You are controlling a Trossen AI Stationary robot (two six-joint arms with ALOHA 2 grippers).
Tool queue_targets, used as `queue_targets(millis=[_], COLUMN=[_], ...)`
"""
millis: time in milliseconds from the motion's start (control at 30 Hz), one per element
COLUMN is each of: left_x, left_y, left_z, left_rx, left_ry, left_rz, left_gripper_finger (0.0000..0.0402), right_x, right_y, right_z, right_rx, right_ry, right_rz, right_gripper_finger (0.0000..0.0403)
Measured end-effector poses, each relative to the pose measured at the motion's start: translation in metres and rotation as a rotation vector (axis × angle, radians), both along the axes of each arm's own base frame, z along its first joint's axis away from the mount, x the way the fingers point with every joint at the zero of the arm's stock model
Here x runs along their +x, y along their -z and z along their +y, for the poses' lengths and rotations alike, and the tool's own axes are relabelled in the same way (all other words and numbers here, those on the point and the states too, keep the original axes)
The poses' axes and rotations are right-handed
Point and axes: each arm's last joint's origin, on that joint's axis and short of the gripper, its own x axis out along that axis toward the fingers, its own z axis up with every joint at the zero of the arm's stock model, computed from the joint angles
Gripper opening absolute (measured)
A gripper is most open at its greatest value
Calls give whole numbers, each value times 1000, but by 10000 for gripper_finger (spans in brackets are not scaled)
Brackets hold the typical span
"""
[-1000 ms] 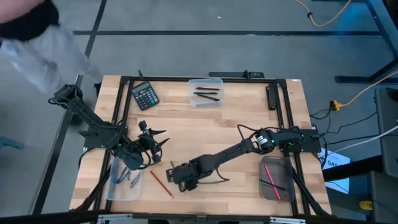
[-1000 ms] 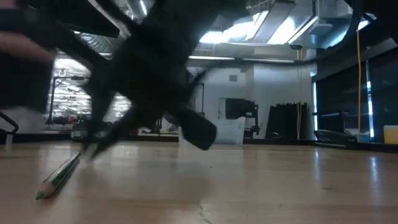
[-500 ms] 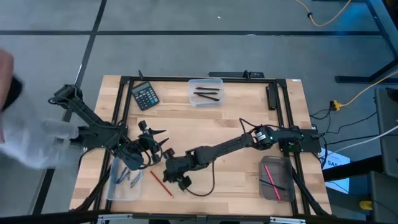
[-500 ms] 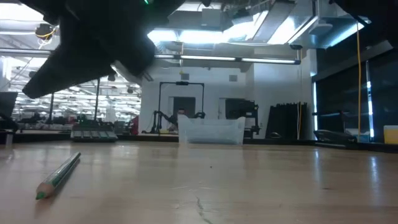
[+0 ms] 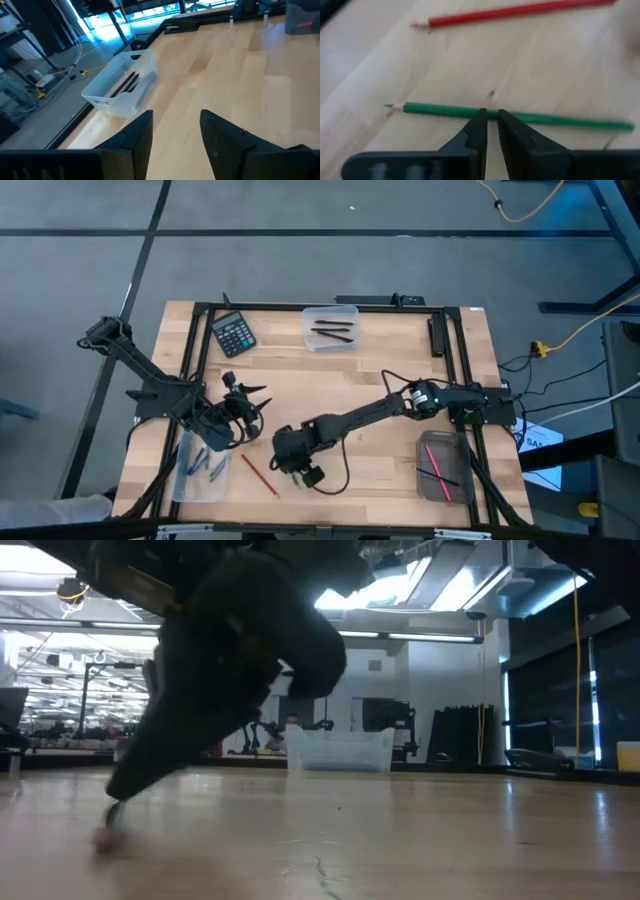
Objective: Sort crayons/erasers/pens/pencils in bins
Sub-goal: Put the green color pencil into the black bin
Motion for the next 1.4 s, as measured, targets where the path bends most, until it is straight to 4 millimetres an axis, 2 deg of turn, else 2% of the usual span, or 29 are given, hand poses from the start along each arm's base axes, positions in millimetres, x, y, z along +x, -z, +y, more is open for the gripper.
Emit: queue_targets(millis=[300,433,500,667,767,867,933,1067,1233,1400], left_x=[0,-1,0,0,0,1,2,5,5,2], left_y=[3,3,3,3,3,3,3,3,5,8], left_z=[5,5,5,5,6,10,12,18,18,18], left_rx=[24,24,21,18,33,54,74,88,48,30], left_ry=[-16,-10,-7,-11,-27,-51,-65,-81,-49,-43], left_rz=[40,53,54,48,42,43,53,73,105,129], left_gripper_finger=[157,157,157,157,157,157,157,157,157,157], right_x=[-19,-19,-15,5,15,26,32,36,33,18], right_y=[-3,-3,-4,-12,-19,-15,-3,20,19,8], right_z=[-14,-14,-13,-10,-9,-8,-7,-11,-30,-39], right_rx=[-221,-210,-212,-229,-174,-73,-12,67,89,5], right_ry=[119,188,163,42,18,16,12,16,30,12], right_rz=[202,205,162,-73,-208,-295,-330,-286,-165,68], right_gripper_finger=[51,51,51,51,51,51,51,51,51,51])
